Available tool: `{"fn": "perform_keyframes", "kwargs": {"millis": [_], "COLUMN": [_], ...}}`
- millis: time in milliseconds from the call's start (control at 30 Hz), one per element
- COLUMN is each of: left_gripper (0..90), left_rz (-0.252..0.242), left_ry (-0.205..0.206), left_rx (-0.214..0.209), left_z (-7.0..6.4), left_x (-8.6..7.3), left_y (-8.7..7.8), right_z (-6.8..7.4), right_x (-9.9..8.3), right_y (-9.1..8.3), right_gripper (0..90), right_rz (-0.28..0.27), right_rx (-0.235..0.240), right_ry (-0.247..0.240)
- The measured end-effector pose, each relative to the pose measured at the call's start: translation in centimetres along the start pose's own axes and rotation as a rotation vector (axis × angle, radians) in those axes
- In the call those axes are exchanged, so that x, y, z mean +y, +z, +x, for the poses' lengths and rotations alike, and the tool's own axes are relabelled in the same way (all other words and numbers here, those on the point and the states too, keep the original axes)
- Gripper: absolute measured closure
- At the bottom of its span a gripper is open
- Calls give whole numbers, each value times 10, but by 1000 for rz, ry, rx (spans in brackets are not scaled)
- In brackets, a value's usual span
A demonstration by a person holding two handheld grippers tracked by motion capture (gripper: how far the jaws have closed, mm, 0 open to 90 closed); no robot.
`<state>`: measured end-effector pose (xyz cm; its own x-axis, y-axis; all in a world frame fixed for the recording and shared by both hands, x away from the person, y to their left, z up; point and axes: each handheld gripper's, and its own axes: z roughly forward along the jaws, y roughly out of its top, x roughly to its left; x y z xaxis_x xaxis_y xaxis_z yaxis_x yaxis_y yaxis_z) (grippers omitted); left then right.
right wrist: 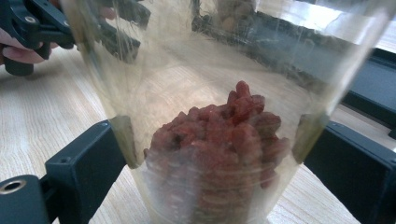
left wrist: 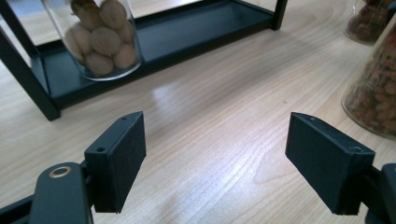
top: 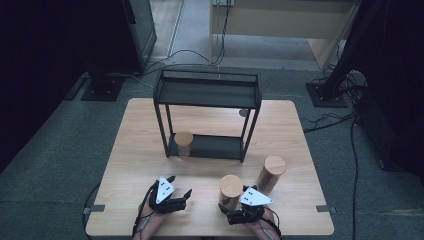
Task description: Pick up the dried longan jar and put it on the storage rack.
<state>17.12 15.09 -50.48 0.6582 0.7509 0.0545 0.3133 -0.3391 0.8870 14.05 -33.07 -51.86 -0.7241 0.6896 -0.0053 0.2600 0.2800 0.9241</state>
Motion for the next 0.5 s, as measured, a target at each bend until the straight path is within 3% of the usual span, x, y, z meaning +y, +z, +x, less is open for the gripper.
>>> {"fn": "perform_keyframes", "kwargs": {"millis": [200,500], "left_gripper": [201,201], "left_rz": [-13,8], "left_ry": [-13,-26], "left_rx": [-14,-27], "left_z": [5,10], "left_x": [-5,-6], "left_y": [1,4], "right_z": [0,0], "right_x": [0,0], "right_y": [1,1], "right_gripper": [57,57], "right_rz": [1,3], "right_rx": [1,2], "right_ry": [-5,-6]}}
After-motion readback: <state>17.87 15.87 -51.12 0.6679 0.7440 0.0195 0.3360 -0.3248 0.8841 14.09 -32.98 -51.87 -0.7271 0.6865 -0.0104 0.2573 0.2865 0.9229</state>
